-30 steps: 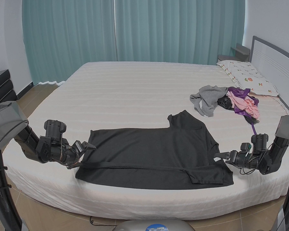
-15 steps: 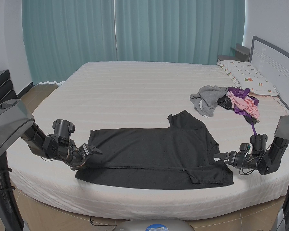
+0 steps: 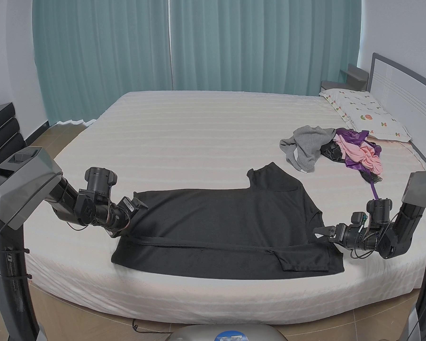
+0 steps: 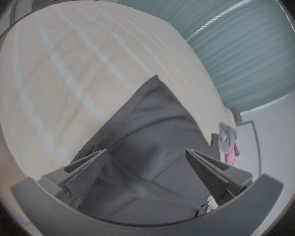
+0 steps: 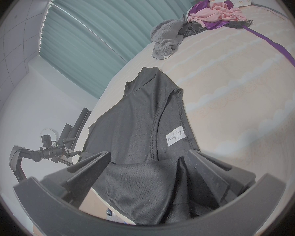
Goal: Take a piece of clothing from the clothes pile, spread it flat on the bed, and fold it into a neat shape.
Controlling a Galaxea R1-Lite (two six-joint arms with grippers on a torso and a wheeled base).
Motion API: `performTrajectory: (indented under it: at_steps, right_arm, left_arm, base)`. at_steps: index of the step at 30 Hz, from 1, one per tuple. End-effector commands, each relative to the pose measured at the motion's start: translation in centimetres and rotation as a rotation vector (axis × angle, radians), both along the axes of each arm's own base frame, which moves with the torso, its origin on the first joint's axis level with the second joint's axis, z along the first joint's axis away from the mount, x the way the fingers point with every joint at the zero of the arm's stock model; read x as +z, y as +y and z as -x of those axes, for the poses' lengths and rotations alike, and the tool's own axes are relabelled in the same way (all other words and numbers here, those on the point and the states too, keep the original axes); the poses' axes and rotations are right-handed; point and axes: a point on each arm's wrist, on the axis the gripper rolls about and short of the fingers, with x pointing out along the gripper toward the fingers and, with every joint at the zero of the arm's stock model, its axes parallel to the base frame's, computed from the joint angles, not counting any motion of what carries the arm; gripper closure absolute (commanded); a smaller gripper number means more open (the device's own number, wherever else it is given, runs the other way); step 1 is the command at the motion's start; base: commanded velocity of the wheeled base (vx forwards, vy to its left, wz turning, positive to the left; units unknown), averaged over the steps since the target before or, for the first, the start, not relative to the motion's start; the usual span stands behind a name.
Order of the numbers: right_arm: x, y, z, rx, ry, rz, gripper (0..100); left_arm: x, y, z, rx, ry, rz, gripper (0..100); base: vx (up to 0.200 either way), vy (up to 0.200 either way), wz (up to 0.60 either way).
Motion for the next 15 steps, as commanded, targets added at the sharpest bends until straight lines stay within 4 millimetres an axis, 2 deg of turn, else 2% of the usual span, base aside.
performTrajectory:
  at_steps: [1, 8, 15]
  right_arm:
    - [-0.1, 0.0, 0.0, 0.002, 0.003, 0.0, 0]
    - [-0.2, 0.0, 0.0, -0.002, -0.002, 0.0, 0]
    - [-0.2, 0.0, 0.1, -0.002, -0.001, 0.0, 0]
  left_arm:
    - [0.3, 1.0, -1.2, 0.073, -0.071, 0.048, 0]
    - [0.9, 3.0, -1.5, 0.159, -0.136, 0.127, 0]
    - [1.6, 3.0, -0.3, 0.132, -0.12, 0.142, 0]
  base:
    - [0.0, 0.0, 0.0]
    - [0.0, 0.0, 0.0]
    - [0.0, 0.0, 0.0]
